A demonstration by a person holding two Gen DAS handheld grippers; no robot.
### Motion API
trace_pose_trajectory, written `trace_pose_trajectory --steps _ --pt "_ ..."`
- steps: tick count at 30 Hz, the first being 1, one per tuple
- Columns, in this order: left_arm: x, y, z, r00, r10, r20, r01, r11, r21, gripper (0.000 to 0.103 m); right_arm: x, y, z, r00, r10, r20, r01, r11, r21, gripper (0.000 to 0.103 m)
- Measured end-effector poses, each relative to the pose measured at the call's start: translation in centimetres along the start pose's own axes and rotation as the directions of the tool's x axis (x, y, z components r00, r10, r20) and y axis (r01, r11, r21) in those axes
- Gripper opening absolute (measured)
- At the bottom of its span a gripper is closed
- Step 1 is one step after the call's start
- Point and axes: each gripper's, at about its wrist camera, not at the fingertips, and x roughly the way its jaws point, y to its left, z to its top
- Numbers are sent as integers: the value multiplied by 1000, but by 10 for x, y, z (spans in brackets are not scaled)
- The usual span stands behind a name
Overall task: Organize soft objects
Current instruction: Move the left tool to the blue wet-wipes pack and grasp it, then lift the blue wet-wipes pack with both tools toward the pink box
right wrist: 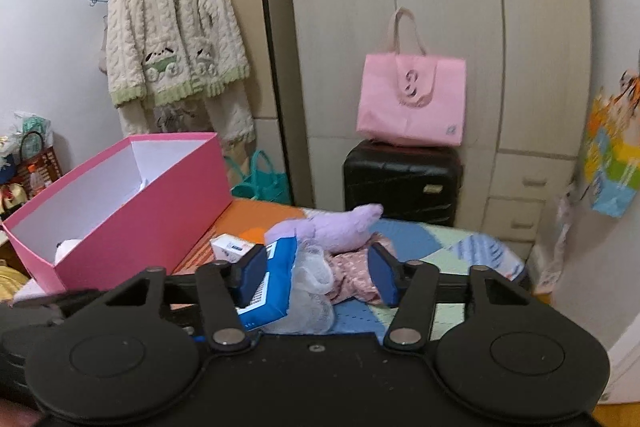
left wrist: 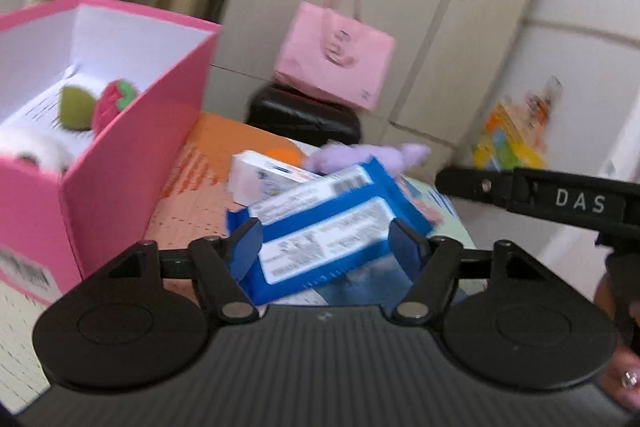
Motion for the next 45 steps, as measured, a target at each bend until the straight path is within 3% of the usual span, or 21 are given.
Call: trace_pose_trajectory --steps 2,7,10,12,13,17,21,29,38,41,43,45 --pt "3 3 -6 1000 7 22 -6 1000 -26 66 13 -3 0 999 25 -39 -24 999 25 45" --pt "11 20 -6 1000 3 14 -1 993 -116 66 43 -1 -3 991 75 -112 -69 996 60 44" --pt "16 28 -6 999 5 -35 -10 990 -144 66 52 -1 -9 986 112 -125 -103 992 78 44" --pt "18 33 -7 998 -8 -64 -3 985 -172 66 53 -4 -12 975 177 -134 -164 981 102 24" --pt "19 34 -7 997 -11 -71 -1 985 -175 66 52 -7 -14 969 205 -136 -191 975 110 22" --pt "20 39 -5 996 -27 -84 11 981 -193 66 46 -11 -21 965 224 -135 -210 972 108 16" --pt "24 40 -5 993 -39 -112 17 981 -193 66 28 -10 -26 975 191 -114 -182 980 84 14" --pt "28 31 -4 983 -49 -180 31 994 -103 69 17 -17 -40 986 105 -129 -99 993 59 17" --pt "27 27 -9 983 -50 -178 44 998 -33 65 28 -28 -60 981 115 -158 -104 991 81 30" --pt "26 25 -9 982 -42 -184 43 999 -2 61 30 -26 -65 977 138 -160 -127 989 80 38" --pt "26 27 -9 979 -64 -192 63 998 -10 48 32 -24 -68 975 148 -167 -136 987 82 48" --pt "25 27 -12 978 -78 -193 77 997 -10 45 33 -20 -72 975 148 -165 -137 988 76 49"
